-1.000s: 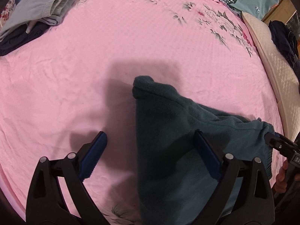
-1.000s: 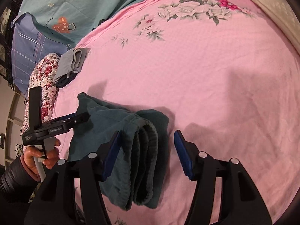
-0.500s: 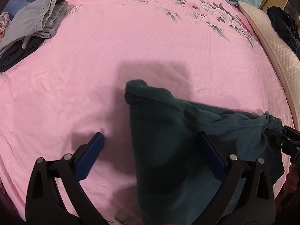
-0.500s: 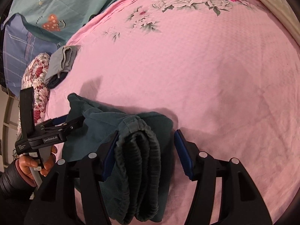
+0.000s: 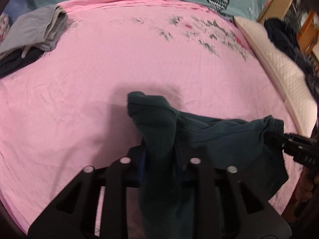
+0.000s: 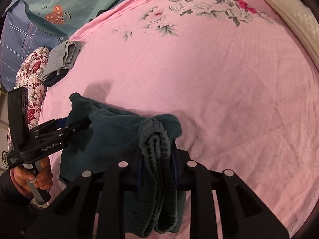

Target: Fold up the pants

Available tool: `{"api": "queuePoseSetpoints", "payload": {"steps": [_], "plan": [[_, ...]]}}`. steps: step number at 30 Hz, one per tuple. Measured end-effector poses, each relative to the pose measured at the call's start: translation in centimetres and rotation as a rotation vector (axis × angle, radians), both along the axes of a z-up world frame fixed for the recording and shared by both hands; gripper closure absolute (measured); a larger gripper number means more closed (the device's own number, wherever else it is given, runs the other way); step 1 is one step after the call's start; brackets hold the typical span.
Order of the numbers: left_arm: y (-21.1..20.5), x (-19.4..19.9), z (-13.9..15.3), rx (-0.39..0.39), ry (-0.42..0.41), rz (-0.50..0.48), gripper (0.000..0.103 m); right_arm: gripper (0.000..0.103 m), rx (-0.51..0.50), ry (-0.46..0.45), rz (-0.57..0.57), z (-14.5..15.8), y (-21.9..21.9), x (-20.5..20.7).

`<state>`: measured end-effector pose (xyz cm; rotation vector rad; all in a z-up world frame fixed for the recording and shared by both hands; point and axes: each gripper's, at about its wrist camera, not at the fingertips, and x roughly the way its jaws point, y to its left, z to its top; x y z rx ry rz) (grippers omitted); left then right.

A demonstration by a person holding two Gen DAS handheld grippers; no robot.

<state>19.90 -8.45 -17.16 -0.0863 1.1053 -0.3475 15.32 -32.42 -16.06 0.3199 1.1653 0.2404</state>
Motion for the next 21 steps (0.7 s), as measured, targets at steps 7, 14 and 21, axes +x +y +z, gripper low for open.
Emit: {"api": "queuePoseSetpoints", "payload": {"steps": [7,14,21], "plan": [[2.3,-0.9,1.8,-0.115,-0.014,0.034,0.089,0.081,-0.034,-0.127,0.044,3.3,1.4,-1.2],[5.4,-0.2,4.4,-0.124,-0.078,0.102,0.090,0.081,-0.091,-0.221,0.118,5.5,3.9,-0.2],[8.2,5.8,5.6,-0.068,-0.138,0.129,0.090,0.081,-0.055,-0.260,0.165,6.1,6.8,5.9]]}}
